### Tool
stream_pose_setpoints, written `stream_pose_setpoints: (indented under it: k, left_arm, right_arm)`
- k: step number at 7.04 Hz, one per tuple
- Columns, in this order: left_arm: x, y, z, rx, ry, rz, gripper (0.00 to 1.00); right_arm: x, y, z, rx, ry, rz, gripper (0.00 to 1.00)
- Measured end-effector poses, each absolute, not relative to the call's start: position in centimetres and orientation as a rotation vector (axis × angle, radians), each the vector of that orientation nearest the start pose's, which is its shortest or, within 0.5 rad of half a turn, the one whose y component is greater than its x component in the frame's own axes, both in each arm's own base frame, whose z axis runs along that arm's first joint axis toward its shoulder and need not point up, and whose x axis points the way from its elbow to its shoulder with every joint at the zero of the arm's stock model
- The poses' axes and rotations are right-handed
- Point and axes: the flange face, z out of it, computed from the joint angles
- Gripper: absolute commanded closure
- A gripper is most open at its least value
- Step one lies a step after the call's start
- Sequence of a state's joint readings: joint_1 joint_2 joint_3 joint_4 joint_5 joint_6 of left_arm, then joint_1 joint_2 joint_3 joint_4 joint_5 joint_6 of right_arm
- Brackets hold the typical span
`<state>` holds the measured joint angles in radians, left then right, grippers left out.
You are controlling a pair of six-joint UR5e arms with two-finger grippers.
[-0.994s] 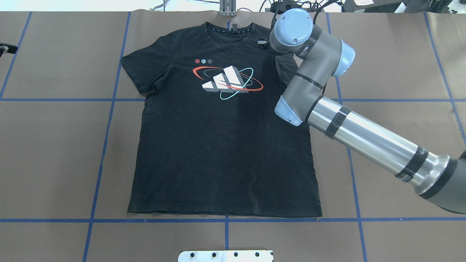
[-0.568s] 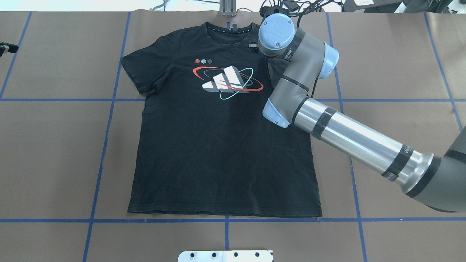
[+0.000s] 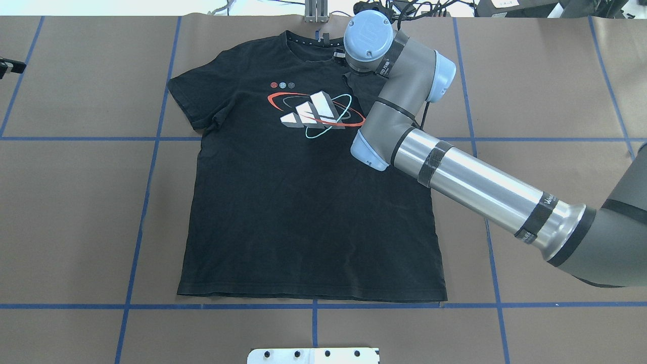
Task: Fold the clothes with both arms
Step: 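Grasp the sleeve with the right gripper and fold it inward onto the shirt, then release the sleeve and withdraw the right gripper while the left arm approaches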
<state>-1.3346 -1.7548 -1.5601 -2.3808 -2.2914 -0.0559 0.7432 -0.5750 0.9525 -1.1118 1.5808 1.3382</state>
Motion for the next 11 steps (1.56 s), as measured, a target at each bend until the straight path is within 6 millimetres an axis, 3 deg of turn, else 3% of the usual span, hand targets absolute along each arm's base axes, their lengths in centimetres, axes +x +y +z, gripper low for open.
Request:
stream_pose_setpoints:
  k: [2, 3, 5, 8, 9, 11]
  left_arm:
    - [7.5, -58.5, 46.6, 0.820, 0.818, 0.472, 0.00]
    - [8.7, -59.6, 45.8, 0.793, 0.848, 0.423, 0.00]
    - [14.3, -63.7, 44.2, 0.746, 0.848, 0.313, 0.00]
    - [25.5, -67.0, 43.9, 0.735, 0.829, 0.167, 0.02]
    - [29.4, -67.1, 44.4, 0.737, 0.836, 0.101, 0.10]
    - [35.0, -66.9, 45.6, 0.713, 0.841, -0.015, 0.24]
  right_arm:
    - [-52.5, -68.6, 23.5, 0.398, -0.767, 0.426, 0.00]
    - [-49.7, -68.5, 24.3, 0.377, -0.781, 0.361, 0.00]
    - [-41.0, -66.9, 27.1, 0.317, -0.802, 0.214, 0.00]
    - [-28.2, -60.9, 34.9, 0.301, -0.802, 0.039, 0.00]
    - [-24.7, -58.8, 38.3, 0.307, -0.782, -0.021, 0.00]
    - [-18.3, -55.3, 44.7, 0.299, -0.737, -0.114, 0.00]
